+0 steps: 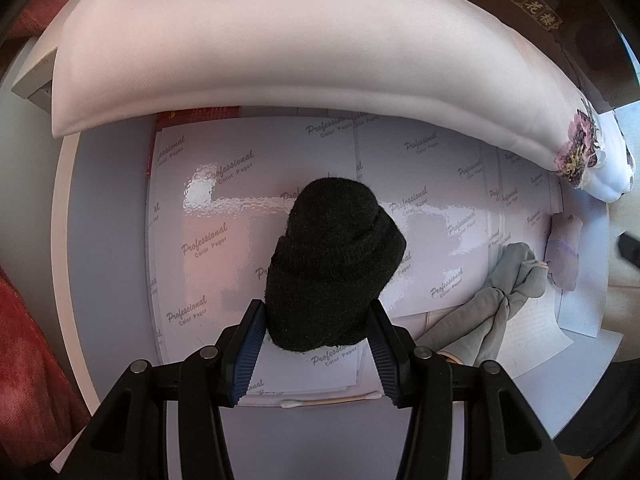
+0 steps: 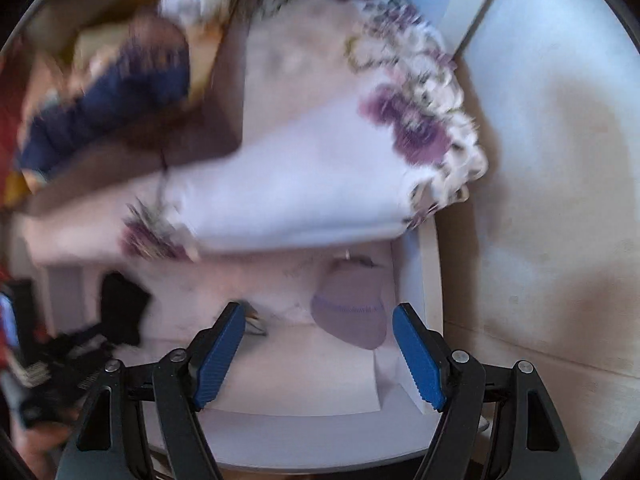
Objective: Organize soft objects
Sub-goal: 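Close the right tool on the lavender sock in the drawer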
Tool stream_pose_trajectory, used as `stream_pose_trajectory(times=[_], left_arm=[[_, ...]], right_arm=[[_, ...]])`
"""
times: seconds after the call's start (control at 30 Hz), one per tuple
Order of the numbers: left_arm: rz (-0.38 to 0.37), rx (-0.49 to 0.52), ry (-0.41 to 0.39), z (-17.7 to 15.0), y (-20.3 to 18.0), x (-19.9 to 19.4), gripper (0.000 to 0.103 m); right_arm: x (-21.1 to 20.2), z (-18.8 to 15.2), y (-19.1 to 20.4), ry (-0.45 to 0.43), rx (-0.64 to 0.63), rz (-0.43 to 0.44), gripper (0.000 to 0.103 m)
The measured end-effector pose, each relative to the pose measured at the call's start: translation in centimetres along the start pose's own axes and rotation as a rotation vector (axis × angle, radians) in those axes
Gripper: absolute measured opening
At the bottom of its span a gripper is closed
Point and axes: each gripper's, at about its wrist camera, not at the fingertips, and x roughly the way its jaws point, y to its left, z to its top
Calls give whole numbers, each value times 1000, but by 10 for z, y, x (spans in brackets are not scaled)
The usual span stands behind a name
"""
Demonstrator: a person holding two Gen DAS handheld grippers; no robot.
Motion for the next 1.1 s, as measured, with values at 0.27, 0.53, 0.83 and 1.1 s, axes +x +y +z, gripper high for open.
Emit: stream_pose_trajectory(times=[0.27, 0.53, 0.83, 1.1], left_arm=[[-9, -3, 2, 0, 2, 1, 51], [-12, -3, 3, 1, 4, 2, 51], [-18, -7, 4, 2, 4, 2, 51], [-19, -5, 5, 2, 4, 2, 51]], right_arm=[[43, -9, 10, 53, -15, -138, 77], [63, -11, 9, 33, -23, -197, 77], [86, -12, -4, 53, 7, -223, 74], [89, -15, 3, 70, -50, -209, 53]])
